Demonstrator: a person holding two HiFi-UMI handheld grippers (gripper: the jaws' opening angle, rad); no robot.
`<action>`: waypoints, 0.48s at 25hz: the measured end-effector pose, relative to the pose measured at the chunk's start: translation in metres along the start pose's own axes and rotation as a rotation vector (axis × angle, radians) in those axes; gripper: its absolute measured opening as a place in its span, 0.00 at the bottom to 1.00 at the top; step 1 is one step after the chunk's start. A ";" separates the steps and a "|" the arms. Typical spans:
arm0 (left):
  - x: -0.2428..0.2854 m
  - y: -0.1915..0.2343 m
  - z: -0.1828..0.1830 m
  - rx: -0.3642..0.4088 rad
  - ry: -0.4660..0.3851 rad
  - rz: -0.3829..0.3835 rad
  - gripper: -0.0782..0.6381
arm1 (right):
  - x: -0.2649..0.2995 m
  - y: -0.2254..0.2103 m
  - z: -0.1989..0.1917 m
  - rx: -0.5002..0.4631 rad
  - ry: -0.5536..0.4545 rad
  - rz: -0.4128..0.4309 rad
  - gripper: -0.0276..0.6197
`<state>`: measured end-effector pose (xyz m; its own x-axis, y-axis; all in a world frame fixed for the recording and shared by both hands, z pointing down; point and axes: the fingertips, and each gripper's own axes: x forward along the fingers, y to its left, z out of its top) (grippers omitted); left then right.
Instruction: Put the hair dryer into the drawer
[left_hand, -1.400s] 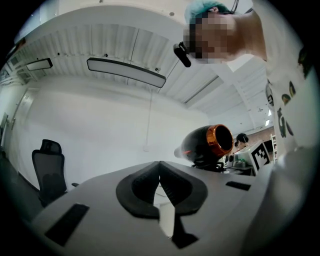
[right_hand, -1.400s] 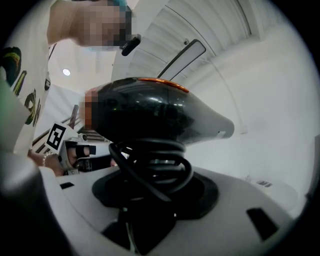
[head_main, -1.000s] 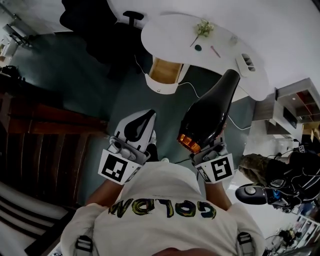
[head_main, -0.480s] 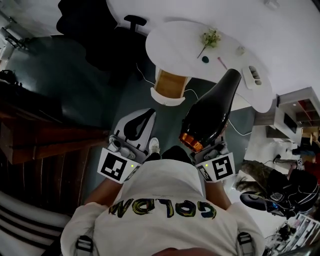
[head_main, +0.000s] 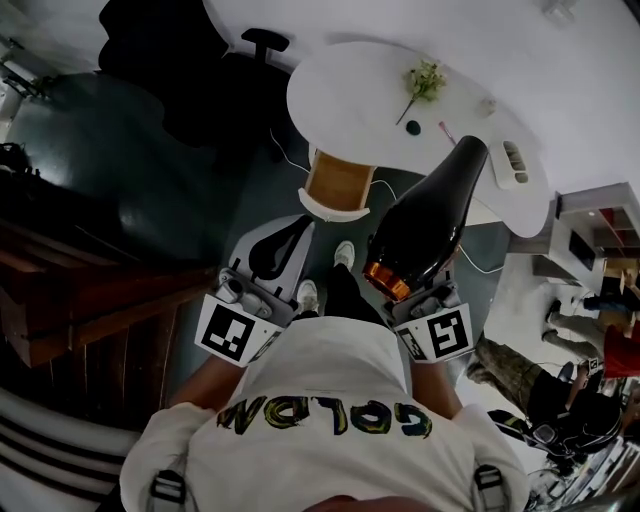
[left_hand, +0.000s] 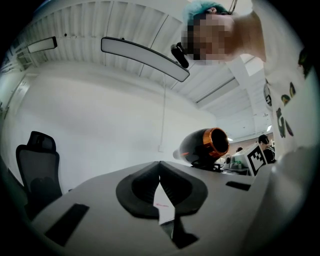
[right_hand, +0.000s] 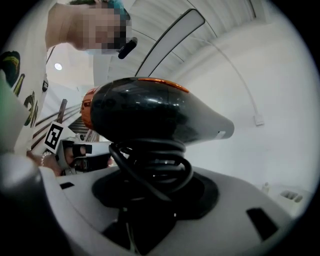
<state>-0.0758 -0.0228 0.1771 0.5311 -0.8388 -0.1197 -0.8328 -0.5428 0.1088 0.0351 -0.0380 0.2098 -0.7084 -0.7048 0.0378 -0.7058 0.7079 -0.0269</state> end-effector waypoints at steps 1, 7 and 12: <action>0.009 0.003 -0.001 0.002 0.001 0.000 0.13 | 0.005 -0.008 0.000 0.000 -0.002 0.001 0.42; 0.073 0.020 -0.003 0.008 0.001 -0.003 0.13 | 0.036 -0.063 0.007 0.003 -0.018 0.008 0.42; 0.130 0.031 -0.010 0.017 0.016 0.010 0.13 | 0.055 -0.114 0.008 0.007 -0.009 0.023 0.42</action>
<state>-0.0309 -0.1491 0.1745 0.5249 -0.8449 -0.1032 -0.8405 -0.5336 0.0936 0.0768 -0.1578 0.2069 -0.7244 -0.6888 0.0283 -0.6894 0.7236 -0.0346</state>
